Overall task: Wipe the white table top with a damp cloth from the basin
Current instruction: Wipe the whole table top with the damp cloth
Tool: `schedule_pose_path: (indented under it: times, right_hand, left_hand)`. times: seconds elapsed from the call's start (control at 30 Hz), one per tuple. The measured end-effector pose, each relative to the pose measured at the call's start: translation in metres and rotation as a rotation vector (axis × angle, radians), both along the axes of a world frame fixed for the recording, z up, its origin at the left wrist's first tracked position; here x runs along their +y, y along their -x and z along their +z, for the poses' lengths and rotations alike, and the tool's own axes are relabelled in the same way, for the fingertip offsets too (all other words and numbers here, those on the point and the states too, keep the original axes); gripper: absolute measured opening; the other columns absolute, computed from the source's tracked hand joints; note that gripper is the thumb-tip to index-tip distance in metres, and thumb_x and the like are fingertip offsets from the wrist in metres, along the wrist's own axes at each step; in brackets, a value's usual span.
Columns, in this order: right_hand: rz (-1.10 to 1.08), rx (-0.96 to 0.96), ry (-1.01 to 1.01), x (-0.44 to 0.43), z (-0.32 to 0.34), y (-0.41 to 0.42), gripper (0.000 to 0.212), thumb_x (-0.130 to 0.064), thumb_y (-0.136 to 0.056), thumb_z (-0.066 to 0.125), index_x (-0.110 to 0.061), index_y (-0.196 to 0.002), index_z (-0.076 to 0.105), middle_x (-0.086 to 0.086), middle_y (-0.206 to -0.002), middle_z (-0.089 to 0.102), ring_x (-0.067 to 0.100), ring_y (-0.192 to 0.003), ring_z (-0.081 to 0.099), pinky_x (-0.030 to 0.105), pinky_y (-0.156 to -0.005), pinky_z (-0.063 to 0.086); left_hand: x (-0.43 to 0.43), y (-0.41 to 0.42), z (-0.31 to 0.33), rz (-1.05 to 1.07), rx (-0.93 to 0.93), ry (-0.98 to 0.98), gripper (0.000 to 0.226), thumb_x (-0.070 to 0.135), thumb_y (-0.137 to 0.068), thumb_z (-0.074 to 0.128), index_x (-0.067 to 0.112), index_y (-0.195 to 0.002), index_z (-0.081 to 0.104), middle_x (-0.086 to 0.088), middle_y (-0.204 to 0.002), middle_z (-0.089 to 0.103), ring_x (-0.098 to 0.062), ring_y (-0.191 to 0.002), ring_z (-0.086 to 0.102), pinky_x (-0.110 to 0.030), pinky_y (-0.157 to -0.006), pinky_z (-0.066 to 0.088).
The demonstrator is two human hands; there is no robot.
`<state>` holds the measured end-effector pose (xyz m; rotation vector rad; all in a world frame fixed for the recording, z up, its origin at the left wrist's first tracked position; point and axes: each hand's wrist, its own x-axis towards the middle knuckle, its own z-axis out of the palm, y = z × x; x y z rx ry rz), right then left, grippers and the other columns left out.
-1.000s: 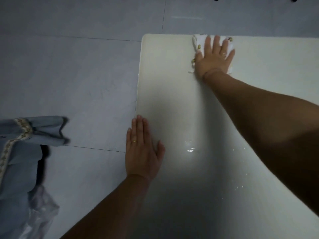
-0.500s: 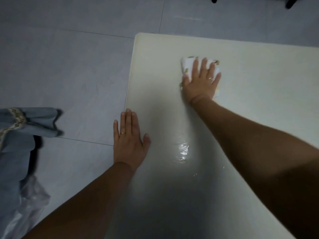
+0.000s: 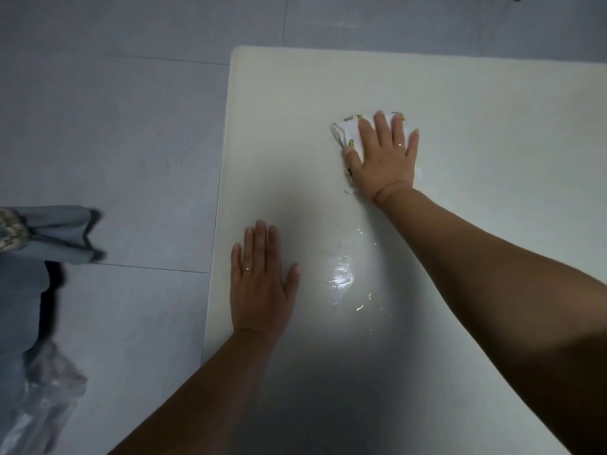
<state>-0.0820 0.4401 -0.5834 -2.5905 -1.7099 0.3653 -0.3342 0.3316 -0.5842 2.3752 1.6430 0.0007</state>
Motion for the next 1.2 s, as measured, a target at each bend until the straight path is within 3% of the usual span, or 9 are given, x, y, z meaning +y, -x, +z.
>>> schedule_pose_path:
  times: [0.17,0.3,0.4,0.6,0.73,0.83,1.0,1.1,1.2]
  right_hand:
    - [-0.084,0.001,-0.013,-0.010,-0.006,0.041,0.060,-0.050,-0.098,0.017,-0.027,-0.152,0.002,0.000,-0.161,-0.004,0.028,-0.147,-0.008,0.054,-0.116,-0.008]
    - [0.198,0.005,-0.017,-0.040,-0.001,0.107,0.057,-0.046,-0.099,0.019,-0.028,-0.152,0.005,0.000,-0.161,0.002,0.030,-0.147,-0.003,0.055,-0.115,-0.005]
    - [0.363,0.002,0.000,-0.050,0.001,0.073,0.054,-0.043,-0.100,0.022,-0.031,-0.151,0.007,-0.002,-0.161,0.003,0.025,-0.148,-0.002,0.050,-0.116,-0.005]
    - [-0.167,0.017,0.002,-0.060,-0.001,0.034,0.056,-0.041,-0.100,0.019,-0.029,-0.152,0.003,-0.001,-0.161,-0.003,0.025,-0.147,-0.006,0.052,-0.117,-0.006]
    - [0.078,0.065,-0.023,-0.083,0.002,0.117,0.058,-0.043,-0.098,0.021,-0.026,-0.152,0.009,0.003,-0.161,0.006,0.032,-0.147,-0.001,0.055,-0.114,-0.008]
    - [0.324,0.051,-0.001,-0.099,0.003,0.103,0.057,-0.044,-0.098,0.018,-0.027,-0.151,0.013,0.001,-0.160,0.008,0.029,-0.147,0.002,0.053,-0.117,-0.002]
    - [0.048,-0.026,0.008,-0.107,-0.001,0.033,0.055,-0.040,-0.100,0.024,-0.028,-0.152,0.010,-0.002,-0.161,0.003,0.023,-0.148,-0.001,0.049,-0.117,-0.004]
    - [-0.168,0.032,-0.008,-0.108,-0.002,0.067,0.057,-0.042,-0.099,0.021,-0.028,-0.152,0.004,-0.001,-0.161,-0.002,0.025,-0.147,-0.007,0.049,-0.115,-0.011]
    - [0.044,0.030,-0.025,-0.129,0.001,0.129,0.057,-0.044,-0.097,0.023,-0.025,-0.151,0.015,0.003,-0.160,0.010,0.032,-0.147,0.004,0.054,-0.116,-0.005]
  left_hand:
    - [0.001,0.001,-0.006,0.007,0.036,-0.021,0.069,0.047,-0.096,0.024,0.008,-0.152,0.015,-0.013,-0.160,0.012,-0.025,-0.148,0.007,-0.043,-0.120,0.008]
    - [0.001,0.001,-0.004,0.006,0.066,-0.012,0.070,0.048,-0.096,0.023,0.009,-0.153,0.012,-0.012,-0.160,0.011,-0.025,-0.148,0.006,-0.044,-0.120,0.008]
    - [0.002,0.001,-0.002,0.001,0.052,-0.002,0.070,0.046,-0.095,0.025,0.008,-0.153,0.014,-0.013,-0.160,0.013,-0.025,-0.148,0.007,-0.043,-0.120,0.008]
    - [0.001,-0.001,-0.002,0.011,0.041,-0.002,0.069,0.045,-0.095,0.026,0.008,-0.152,0.015,-0.012,-0.160,0.012,-0.026,-0.148,0.007,-0.044,-0.120,0.009]
    - [0.002,-0.001,-0.001,0.019,0.047,-0.005,0.070,0.046,-0.094,0.026,0.009,-0.152,0.016,-0.012,-0.160,0.013,-0.025,-0.148,0.009,-0.043,-0.120,0.008]
    - [0.002,0.000,-0.001,0.019,0.037,-0.003,0.069,0.043,-0.093,0.026,0.009,-0.152,0.017,-0.012,-0.159,0.015,-0.025,-0.148,0.010,-0.043,-0.120,0.009]
    - [0.002,0.000,0.000,0.021,-0.008,-0.016,0.067,0.036,-0.091,0.027,0.008,-0.151,0.021,-0.013,-0.159,0.016,-0.026,-0.148,0.010,-0.045,-0.120,0.011]
    - [0.001,0.000,0.000,0.022,-0.021,-0.028,0.065,0.033,-0.092,0.026,0.006,-0.151,0.023,-0.014,-0.158,0.018,-0.028,-0.147,0.013,-0.046,-0.119,0.013]
    - [0.002,0.000,0.001,0.019,-0.042,-0.034,0.063,0.030,-0.092,0.026,0.002,-0.149,0.027,-0.018,-0.156,0.023,-0.030,-0.146,0.018,-0.047,-0.119,0.016]
